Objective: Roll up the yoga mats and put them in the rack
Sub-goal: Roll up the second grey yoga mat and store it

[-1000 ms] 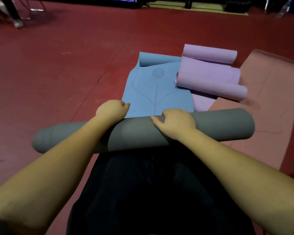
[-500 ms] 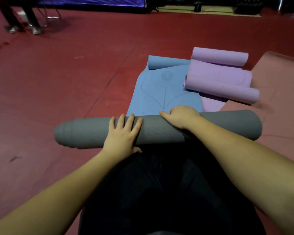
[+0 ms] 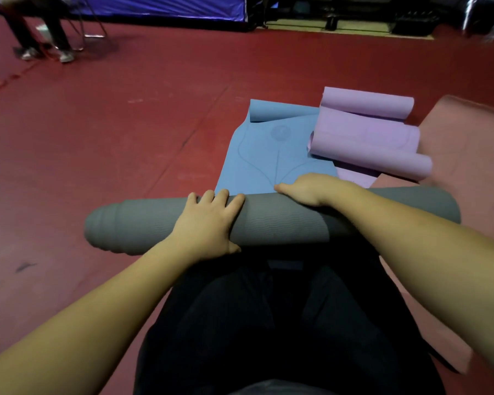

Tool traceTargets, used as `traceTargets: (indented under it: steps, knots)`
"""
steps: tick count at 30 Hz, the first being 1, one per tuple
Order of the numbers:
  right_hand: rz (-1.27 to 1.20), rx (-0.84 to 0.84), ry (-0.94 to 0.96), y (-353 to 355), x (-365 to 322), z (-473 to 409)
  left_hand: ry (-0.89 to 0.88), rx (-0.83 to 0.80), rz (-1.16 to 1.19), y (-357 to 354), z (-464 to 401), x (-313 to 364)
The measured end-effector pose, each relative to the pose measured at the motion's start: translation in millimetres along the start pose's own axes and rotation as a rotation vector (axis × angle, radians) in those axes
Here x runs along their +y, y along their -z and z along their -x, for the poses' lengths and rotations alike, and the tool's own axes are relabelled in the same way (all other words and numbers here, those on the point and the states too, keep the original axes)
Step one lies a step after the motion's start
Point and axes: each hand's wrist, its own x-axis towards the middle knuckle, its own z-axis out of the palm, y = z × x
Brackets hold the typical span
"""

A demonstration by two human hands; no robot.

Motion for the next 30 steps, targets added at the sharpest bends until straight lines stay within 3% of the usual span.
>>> traceTargets:
  steps: [10,12,15,17,25,30]
  knots:
    - [-0.059,-0.27,0.047,-6.6,-4.1,0.0,-0.018,-0.205,0.19,7.3,10.5,-5.4]
    - [-0.018,-0.17,0.053,-7.6,-3.6,-4.3,-0.02,-0.245,0.227,6.0,2.2,-10.8]
    - [0.037,0.19,0.116,-12.5,-1.4,-8.2,-0.005,-0.348,0.342,9.0,-14.1,-21.5]
    - [0.028,0.339,0.124,-17.1,1.3,-2.2,0.014,-0.439,0.453,10.3,-27.4,-29.8]
    - [0.18,0.463,0.114,-53.1,16.3,21.7,0.095,-0.819,0.862,4.2,-81.2,-51.8]
    - [0.181,0.492,0.075,-53.6,15.8,8.4,0.124,-0.856,0.951,-1.4,-91.5,-53.8]
